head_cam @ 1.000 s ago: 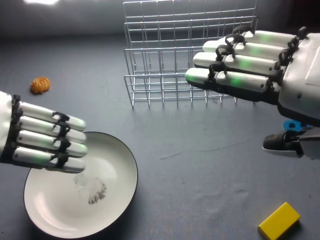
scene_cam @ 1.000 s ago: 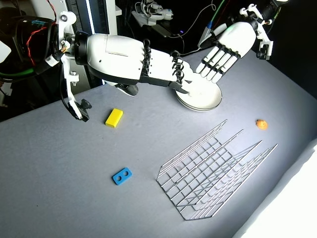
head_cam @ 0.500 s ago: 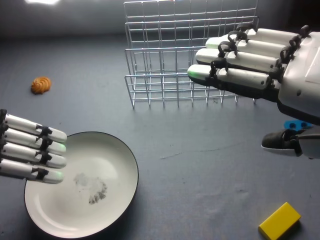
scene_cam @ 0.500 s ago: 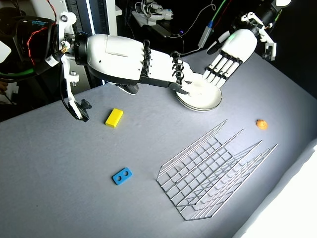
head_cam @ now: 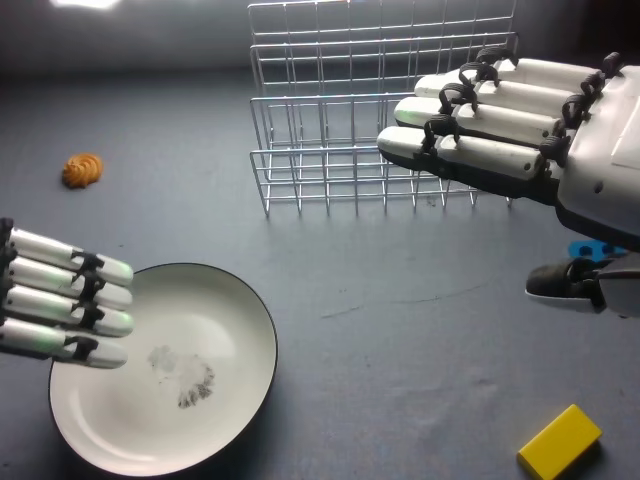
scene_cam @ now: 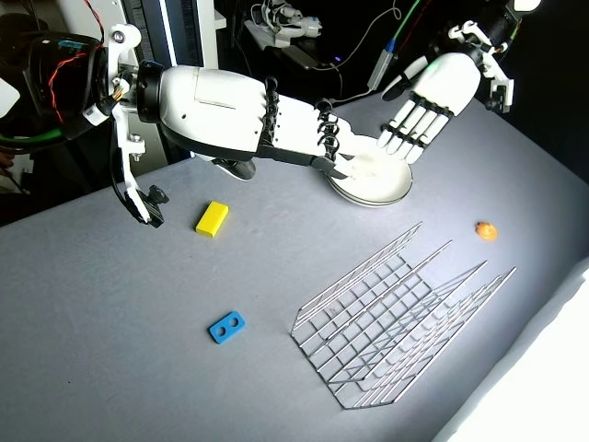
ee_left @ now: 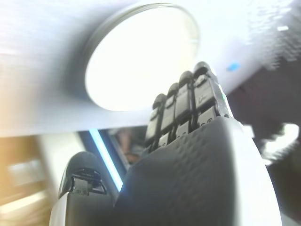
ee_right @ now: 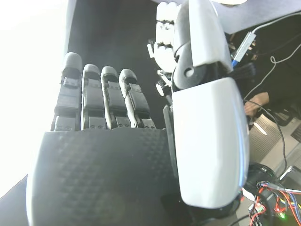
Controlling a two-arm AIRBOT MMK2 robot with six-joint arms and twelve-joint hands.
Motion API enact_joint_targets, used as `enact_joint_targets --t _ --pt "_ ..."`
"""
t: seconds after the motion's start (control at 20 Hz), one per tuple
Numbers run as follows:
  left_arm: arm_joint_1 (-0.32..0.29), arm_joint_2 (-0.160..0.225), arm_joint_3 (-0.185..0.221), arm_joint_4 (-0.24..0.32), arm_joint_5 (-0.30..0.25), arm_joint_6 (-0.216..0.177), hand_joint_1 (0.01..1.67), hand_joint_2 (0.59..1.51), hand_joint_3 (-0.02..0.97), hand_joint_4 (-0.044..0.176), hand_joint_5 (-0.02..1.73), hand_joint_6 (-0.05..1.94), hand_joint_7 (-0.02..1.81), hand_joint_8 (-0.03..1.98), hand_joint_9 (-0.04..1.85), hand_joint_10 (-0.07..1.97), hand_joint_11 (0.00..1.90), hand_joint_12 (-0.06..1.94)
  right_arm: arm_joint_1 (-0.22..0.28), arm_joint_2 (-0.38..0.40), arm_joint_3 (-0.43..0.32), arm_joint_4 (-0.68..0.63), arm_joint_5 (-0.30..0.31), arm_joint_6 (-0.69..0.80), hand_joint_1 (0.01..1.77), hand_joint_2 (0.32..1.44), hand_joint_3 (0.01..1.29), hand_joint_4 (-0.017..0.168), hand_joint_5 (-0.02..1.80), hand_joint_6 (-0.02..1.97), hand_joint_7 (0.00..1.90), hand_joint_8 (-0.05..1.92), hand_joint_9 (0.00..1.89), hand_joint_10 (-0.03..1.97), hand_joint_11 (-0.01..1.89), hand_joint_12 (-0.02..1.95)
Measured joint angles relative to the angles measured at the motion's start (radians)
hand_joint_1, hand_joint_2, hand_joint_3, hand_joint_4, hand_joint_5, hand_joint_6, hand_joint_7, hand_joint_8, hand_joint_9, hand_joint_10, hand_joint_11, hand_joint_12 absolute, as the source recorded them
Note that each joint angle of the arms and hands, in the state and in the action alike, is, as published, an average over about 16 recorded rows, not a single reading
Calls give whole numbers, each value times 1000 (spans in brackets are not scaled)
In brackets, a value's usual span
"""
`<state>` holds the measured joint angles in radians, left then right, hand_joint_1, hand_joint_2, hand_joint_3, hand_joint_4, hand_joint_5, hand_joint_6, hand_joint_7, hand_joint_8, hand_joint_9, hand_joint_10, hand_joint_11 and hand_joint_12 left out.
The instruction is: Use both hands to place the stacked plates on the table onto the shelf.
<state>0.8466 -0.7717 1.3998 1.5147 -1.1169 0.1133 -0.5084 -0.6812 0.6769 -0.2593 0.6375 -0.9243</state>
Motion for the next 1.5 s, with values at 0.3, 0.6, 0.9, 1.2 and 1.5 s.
enact_joint_targets --t 0.3,0.6,0.9,1.2,1.5 --pt "43 -7 1 31 30 -1 17 1161 9 2 17 2 11 -15 20 7 17 -10 -1 -1 0 0 0 -1 1212 977 18 -1 67 22 21 14 17 11 15 336" --pt "97 -15 3 21 69 0 16 1161 10 1 14 2 11 -15 19 7 16 -14 -1 -3 0 0 0 -1 1212 991 19 -1 65 23 23 14 19 11 15 303" --pt "146 -25 -2 -5 100 2 16 1164 10 -1 15 -1 10 -15 19 7 16 -21 -1 -4 0 0 0 -6 1218 1012 19 -1 54 23 22 14 18 11 15 308" --pt "187 -32 -16 -34 126 0 16 1169 10 -2 7 -5 6 -15 17 3 16 -23 0 -8 1 -12 -2 -19 1222 1037 19 -1 46 23 21 14 19 11 15 322" --pt "210 -32 -52 -66 162 -4 17 1169 9 -3 0 -10 0 -16 13 0 16 -14 4 -34 10 -69 -20 -35 1214 1049 19 -1 63 22 25 14 27 10 15 386"
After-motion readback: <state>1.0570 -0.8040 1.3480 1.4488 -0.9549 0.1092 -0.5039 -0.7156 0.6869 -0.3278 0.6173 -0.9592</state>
